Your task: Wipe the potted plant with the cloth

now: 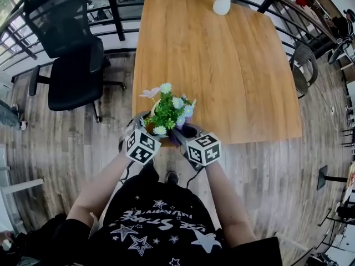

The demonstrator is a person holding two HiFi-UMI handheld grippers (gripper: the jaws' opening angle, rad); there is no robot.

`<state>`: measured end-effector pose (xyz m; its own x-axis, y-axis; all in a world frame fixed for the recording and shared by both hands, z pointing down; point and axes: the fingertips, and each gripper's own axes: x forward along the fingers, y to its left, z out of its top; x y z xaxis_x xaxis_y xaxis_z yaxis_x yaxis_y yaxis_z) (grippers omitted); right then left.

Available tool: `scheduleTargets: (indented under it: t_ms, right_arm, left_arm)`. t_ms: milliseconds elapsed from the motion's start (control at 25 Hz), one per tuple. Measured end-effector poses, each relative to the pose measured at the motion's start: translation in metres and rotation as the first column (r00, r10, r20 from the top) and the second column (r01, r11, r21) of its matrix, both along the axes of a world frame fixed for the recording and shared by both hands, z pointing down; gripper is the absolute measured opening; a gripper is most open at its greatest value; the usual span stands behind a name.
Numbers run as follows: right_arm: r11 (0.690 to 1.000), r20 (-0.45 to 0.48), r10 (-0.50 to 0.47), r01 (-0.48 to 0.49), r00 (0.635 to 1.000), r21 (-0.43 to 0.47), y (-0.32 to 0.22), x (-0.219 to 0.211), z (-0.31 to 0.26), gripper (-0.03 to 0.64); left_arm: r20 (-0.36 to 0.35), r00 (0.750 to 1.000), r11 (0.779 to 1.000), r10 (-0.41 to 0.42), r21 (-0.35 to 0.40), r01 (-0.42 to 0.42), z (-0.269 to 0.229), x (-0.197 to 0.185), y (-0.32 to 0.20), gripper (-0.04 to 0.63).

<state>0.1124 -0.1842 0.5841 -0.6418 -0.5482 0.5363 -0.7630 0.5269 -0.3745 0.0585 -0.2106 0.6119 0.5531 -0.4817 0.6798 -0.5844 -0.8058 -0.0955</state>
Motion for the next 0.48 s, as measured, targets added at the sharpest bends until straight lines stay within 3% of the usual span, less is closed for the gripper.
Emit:
scheduleTargets:
  t_ms: [280,480]
  right_arm:
    - [0.997,-0.026,-0.075,0.076,0.997,0.030,0.010,-0.016,-0.007,0.081]
    - [0.995,-0.029,-0.097,0.098,0.995,0.022,0.012,-0.015,-0.007,0.081]
  left_arm:
    - [0.009,0.990,0.990,-0.139,0.002,0.139,-0.002,0.003,-0.001,0.359]
    - [0.036,0.991,0.991,-0.131,0.022,0.130,-0.001,0.002,0.006,0.359]
